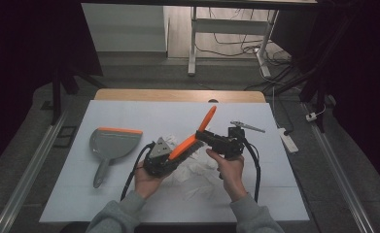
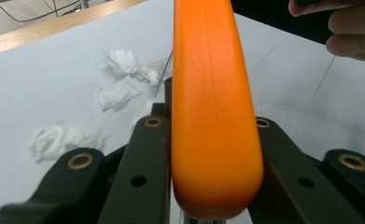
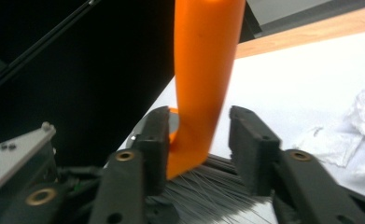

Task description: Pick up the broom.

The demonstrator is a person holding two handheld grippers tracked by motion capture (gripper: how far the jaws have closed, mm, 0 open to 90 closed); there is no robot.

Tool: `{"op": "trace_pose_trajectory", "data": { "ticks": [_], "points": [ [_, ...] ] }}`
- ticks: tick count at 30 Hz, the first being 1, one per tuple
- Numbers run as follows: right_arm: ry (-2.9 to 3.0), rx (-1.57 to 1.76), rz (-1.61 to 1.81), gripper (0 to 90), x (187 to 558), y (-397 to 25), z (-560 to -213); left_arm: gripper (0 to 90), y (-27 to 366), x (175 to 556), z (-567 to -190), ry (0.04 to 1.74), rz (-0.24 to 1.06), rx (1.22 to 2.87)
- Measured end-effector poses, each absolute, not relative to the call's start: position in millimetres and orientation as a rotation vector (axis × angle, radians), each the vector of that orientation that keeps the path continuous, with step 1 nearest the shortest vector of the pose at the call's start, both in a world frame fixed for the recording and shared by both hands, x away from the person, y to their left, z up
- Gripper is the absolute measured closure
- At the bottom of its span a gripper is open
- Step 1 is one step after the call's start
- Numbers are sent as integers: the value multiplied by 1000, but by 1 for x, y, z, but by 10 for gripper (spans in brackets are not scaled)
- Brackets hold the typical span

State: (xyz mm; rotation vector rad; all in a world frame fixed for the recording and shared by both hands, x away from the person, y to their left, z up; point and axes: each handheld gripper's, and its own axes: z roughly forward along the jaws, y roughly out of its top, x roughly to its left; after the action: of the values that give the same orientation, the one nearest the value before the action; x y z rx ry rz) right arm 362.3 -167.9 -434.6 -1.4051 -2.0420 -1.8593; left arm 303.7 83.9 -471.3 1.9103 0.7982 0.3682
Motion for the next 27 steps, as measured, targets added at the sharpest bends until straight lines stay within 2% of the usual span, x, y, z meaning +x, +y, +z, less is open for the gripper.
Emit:
{"op": "trace_pose_trajectory", "data": {
  "ticks": [3, 9, 18, 27],
  "points": [
    [-2155, -1390, -1850, 470, 361, -173, -430, 791, 94, 305, -467, 800, 367, 1934],
    [-2506, -1210, -1751, 396, 353, -184, -423, 790, 111, 311, -463, 811, 337, 2033],
    [-2790, -891, -1592, 384, 340, -195, -416, 789, 104, 310, -461, 744, 320, 2179],
    [-2977, -584, -1465, 385, 321, -175, -398, 789, 83, 301, -458, 639, 289, 2309]
  ]
}}
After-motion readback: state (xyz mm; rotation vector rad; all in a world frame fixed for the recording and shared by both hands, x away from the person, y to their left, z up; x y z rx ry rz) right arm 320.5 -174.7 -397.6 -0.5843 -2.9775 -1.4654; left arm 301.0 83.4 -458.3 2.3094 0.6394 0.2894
